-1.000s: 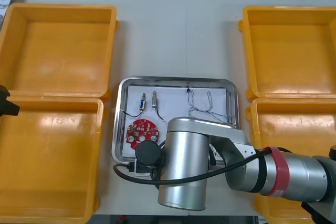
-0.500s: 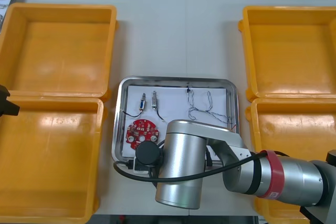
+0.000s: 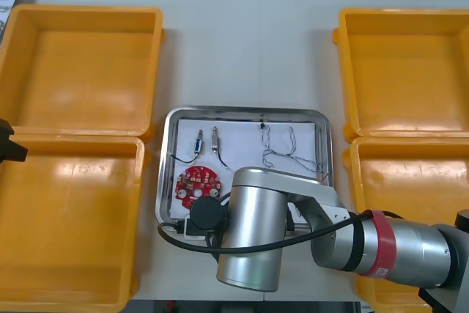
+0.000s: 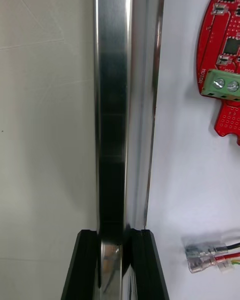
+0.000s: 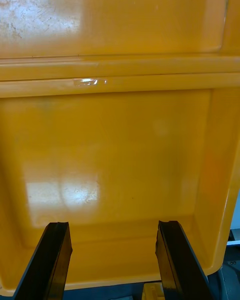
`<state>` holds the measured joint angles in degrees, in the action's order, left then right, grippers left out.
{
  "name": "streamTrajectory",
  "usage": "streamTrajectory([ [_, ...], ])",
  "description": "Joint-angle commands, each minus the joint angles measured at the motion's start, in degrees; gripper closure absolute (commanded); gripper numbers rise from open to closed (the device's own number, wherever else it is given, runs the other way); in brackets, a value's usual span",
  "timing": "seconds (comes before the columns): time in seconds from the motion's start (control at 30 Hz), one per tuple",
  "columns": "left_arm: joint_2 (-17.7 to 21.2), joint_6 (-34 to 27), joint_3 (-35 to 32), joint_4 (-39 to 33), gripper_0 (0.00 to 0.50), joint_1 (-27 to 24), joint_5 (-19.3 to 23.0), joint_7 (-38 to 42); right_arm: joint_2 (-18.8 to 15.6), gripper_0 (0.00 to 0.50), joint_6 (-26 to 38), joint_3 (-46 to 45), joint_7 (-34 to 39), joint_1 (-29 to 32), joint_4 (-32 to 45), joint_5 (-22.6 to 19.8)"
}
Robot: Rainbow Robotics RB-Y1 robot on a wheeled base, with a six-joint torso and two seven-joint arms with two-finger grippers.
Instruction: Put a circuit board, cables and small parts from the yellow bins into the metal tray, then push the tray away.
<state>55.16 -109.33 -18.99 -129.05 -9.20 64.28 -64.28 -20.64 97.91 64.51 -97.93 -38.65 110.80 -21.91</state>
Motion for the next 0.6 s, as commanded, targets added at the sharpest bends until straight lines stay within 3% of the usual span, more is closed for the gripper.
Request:
streamTrajectory([
  [0.03, 2.32, 0.43, -1.48, -1.38, 0.0, 0.94, -0.21, 1.08, 1.66, 0.5, -0.61, 0.79, 0.02, -0.2, 0.65, 0.47],
  [0.4, 2.32, 0.43, -1.48, -1.38, 0.0, 0.94, -0.21, 1.08, -2.12, 0.5, -2.9, 0.79, -1.74, -4.68, 0.65, -1.91],
  [0.6, 2.32, 0.43, -1.48, -1.38, 0.0, 0.94, -0.21, 1.08, -4.67, 0.5, -4.57, 0.71, -3.15, -8.37, 0.65, -5.86],
])
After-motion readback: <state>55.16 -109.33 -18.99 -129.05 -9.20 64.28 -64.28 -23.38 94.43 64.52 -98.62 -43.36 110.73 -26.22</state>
